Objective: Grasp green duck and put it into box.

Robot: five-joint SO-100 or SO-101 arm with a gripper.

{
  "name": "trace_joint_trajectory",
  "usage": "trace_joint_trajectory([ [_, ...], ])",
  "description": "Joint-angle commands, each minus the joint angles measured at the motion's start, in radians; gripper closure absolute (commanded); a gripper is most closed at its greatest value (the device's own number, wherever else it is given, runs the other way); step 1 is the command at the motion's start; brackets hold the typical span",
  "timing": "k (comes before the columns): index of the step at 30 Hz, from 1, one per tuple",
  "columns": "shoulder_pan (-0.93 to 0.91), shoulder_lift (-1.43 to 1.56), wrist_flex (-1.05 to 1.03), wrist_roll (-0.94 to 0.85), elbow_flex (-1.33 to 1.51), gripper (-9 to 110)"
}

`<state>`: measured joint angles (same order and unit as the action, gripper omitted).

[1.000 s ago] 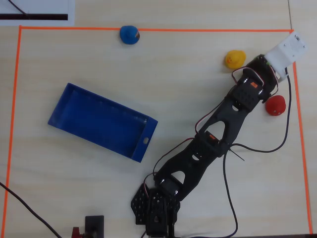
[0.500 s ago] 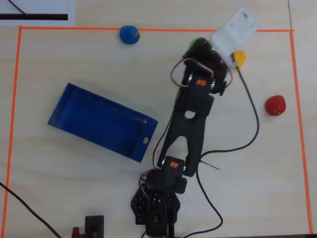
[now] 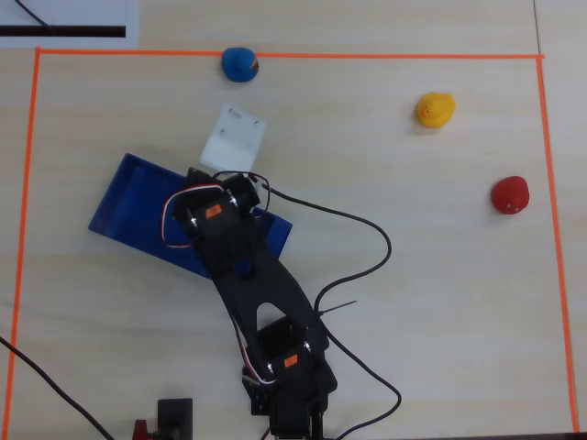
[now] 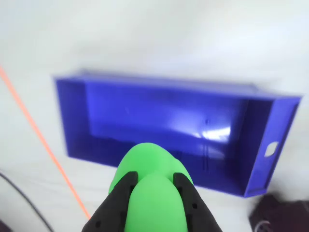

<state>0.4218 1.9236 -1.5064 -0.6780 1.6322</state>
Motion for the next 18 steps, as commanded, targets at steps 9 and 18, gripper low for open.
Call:
trace_joint_trajectory([
  [9,0.023,0.054,0.265,-0.041,0.353,72],
  [18,-0.245,0.135,0.299,-0.187,0.252,81],
])
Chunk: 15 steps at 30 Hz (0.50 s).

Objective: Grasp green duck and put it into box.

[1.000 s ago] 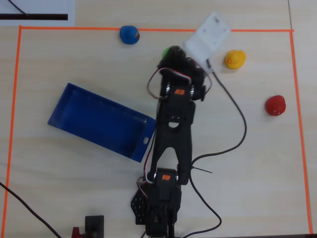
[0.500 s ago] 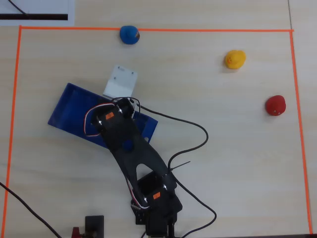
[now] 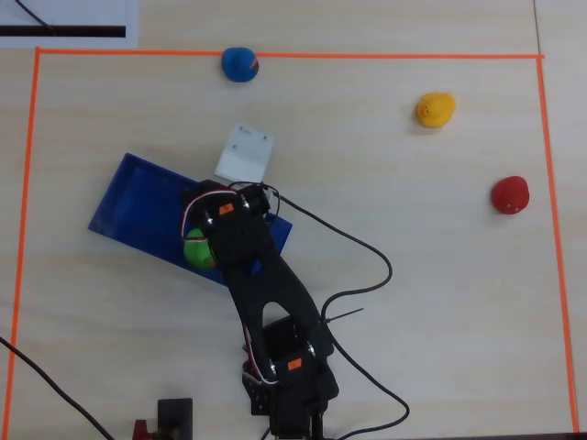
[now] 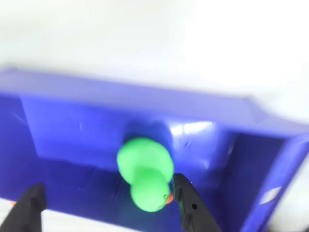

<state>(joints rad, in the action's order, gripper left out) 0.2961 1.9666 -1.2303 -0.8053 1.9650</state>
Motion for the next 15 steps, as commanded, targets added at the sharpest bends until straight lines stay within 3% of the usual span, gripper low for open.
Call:
trace_joint_trajectory([
  [1,-0.166,0.129,0.046,-0.080,-0.089,90],
  [3,-0.245,0.212,0.095,-0.135,-0.089,101],
  [8,-0.345,0.465,0.209,-0.241,0.018,101],
  [15,-0.341,0.911,0.362,-0.295,0.416,101],
])
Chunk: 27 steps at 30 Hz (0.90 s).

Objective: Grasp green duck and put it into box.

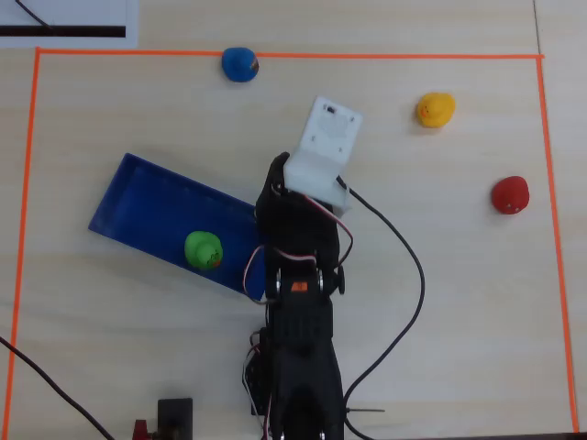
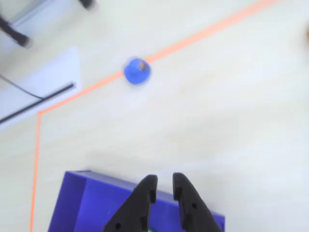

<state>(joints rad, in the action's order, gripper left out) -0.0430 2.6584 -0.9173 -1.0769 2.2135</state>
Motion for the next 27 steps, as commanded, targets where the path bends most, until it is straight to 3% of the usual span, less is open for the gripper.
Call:
trace_joint_trajectory([
  [1,0.003,0.273,0.049,-0.032,0.232,101],
  [12,-0.029,0.644,0.048,-0.049,0.756,101],
  [19,-0.040,0.652,-0.003,-0.089,0.884,101],
  [27,-0.025,0.652,-0.255,-0.227,0.896,101],
])
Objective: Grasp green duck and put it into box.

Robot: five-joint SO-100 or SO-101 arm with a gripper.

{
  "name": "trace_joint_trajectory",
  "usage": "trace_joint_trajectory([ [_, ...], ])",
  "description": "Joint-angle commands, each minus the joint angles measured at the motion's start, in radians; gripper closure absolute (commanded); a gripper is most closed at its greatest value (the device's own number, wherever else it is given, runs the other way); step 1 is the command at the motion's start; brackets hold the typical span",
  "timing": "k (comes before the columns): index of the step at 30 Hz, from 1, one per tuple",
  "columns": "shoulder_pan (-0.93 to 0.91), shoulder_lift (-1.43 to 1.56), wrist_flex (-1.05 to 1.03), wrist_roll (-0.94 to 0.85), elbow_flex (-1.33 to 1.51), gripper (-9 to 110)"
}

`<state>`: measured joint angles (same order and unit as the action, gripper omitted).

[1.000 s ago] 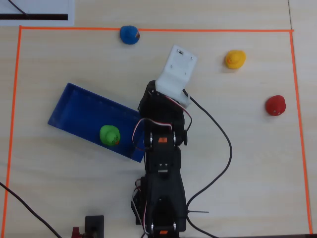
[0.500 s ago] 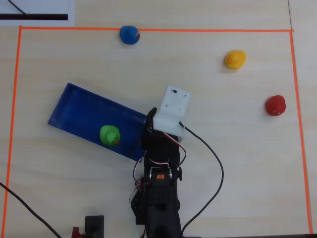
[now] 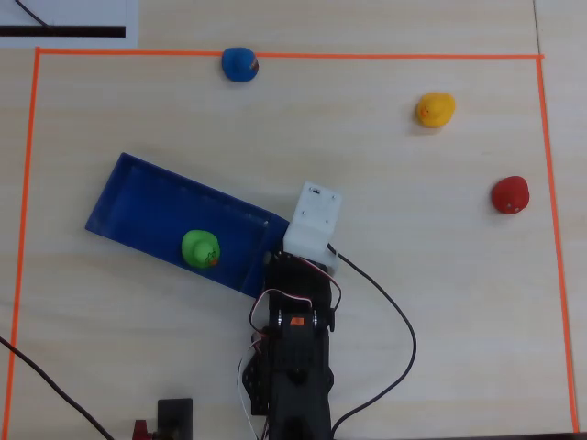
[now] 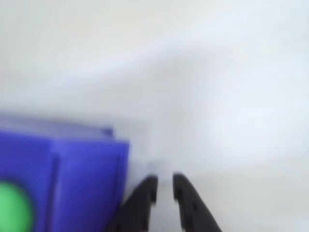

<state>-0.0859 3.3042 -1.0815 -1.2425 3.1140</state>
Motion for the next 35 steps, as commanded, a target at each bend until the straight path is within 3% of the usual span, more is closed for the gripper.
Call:
trace_joint_trajectory([
  [1,0.023,0.006,-0.127,-0.080,-0.005,101],
  [5,0.028,0.006,-0.232,-0.135,-0.005,101],
  [12,0.009,0.006,-0.238,-0.127,-0.005,96],
  [35,0.009,0.006,-0.238,-0.127,-0.003,96],
])
